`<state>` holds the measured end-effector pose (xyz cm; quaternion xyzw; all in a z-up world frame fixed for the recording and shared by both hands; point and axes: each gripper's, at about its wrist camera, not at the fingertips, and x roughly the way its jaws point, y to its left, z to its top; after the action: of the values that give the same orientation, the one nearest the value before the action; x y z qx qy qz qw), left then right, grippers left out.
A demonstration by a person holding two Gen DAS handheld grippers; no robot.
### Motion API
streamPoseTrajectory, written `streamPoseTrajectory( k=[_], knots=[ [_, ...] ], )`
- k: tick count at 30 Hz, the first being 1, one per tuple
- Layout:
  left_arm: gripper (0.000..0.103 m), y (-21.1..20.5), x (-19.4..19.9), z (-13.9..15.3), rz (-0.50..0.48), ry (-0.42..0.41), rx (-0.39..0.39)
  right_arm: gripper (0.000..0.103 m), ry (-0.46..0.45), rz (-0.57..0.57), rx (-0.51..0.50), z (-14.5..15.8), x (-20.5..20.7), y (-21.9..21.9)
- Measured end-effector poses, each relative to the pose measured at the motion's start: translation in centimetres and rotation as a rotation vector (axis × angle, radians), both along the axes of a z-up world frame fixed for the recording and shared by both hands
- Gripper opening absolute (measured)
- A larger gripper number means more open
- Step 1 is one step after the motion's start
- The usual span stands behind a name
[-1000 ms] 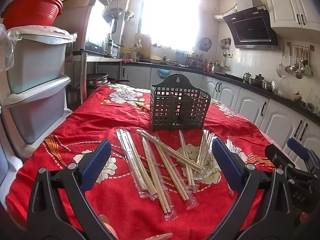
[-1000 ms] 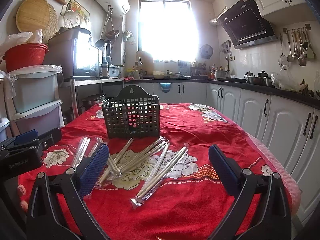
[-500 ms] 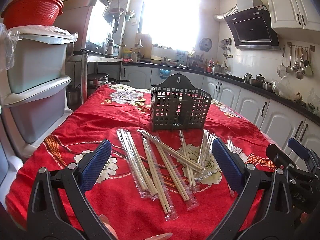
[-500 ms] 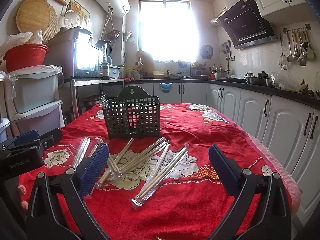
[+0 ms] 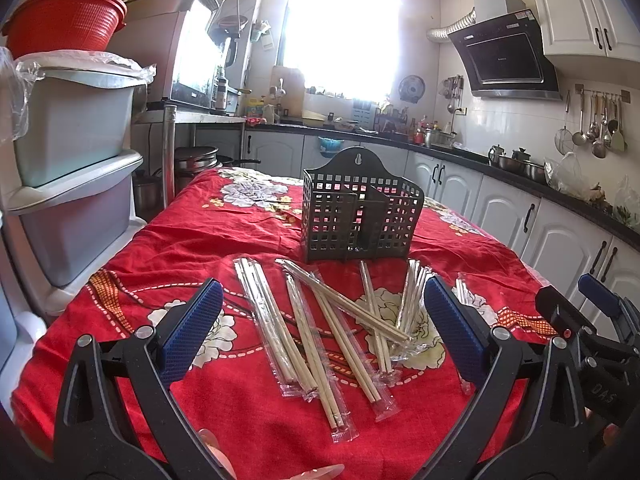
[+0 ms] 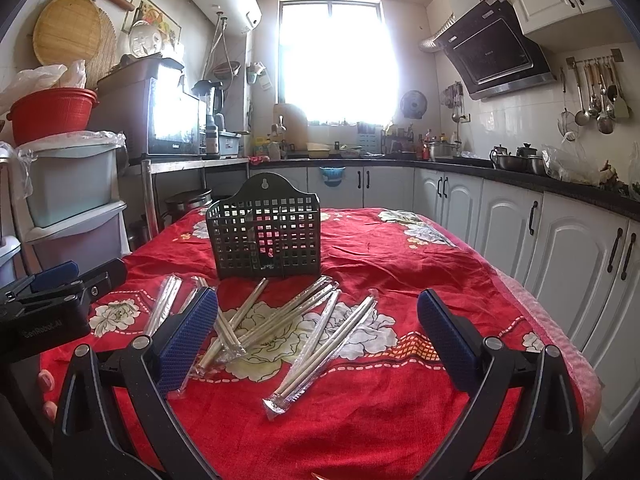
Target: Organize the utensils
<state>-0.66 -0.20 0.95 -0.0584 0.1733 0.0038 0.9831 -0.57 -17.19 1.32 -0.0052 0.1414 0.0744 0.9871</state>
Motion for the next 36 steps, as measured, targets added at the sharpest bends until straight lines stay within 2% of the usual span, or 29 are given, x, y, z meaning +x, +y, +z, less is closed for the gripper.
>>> streamPoseTrajectory(
  k=[14,29,36],
  knots=[
    [0.093,2.9,1.0,0.1,0.056,0.025,-0.039,0.097,0.023,0.083,-0.037,0.2,1.2,1.5],
    [0.093,7.2,3.6,0.2,0.063,0.114,-0.123,0.097,0.076,0.183,-0.057,0.7,3.8,3.5],
    [0.093,8.7,5.9,1.0,0.064,0.164,-0.119,0.097,0.105,0.221,-0.077,1.0,5.8,4.3]
  ],
)
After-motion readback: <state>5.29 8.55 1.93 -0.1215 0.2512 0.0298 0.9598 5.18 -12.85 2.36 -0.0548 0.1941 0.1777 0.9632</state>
